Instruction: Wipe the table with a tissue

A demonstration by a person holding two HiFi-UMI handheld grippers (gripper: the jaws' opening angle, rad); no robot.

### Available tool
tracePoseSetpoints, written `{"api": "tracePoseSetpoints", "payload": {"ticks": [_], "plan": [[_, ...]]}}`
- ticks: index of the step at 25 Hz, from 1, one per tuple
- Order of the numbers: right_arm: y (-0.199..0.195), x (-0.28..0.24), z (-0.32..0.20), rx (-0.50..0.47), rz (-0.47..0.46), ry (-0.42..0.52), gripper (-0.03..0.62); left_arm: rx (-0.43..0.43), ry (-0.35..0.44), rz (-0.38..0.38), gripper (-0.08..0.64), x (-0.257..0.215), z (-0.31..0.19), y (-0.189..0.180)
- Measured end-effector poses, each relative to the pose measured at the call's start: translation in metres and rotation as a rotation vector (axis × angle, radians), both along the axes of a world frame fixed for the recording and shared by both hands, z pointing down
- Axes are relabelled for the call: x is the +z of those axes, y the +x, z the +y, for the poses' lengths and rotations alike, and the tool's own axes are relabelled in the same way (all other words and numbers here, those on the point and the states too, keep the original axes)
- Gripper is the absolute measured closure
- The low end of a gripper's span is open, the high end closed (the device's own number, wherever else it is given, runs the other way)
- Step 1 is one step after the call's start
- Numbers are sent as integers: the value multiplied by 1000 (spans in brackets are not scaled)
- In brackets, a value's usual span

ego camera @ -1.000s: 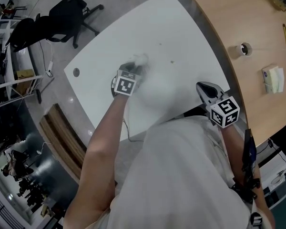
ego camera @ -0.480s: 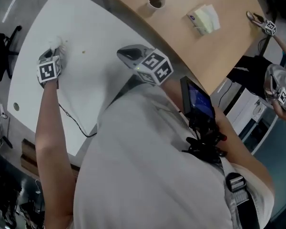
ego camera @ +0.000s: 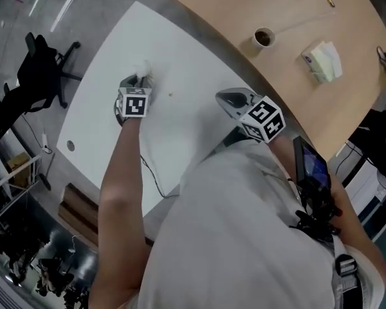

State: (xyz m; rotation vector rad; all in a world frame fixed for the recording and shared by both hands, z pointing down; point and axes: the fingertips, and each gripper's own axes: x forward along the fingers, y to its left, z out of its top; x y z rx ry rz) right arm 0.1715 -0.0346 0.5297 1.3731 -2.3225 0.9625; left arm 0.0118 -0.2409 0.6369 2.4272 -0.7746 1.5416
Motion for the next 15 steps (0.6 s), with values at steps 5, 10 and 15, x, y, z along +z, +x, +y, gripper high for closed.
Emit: {"api": "tracePoseSetpoints", "payload": {"ticks": [5, 10, 15], "plan": [[-2, -1, -4, 2, -5, 20, 574, 191, -29, 37, 497, -7, 35, 40], [-2, 3, 2, 13, -8, 8, 574, 280, -142, 90, 495, -13, 69, 45], [1, 1, 0, 12, -1, 11, 574, 27, -85, 101, 495, -7, 17, -8]]}}
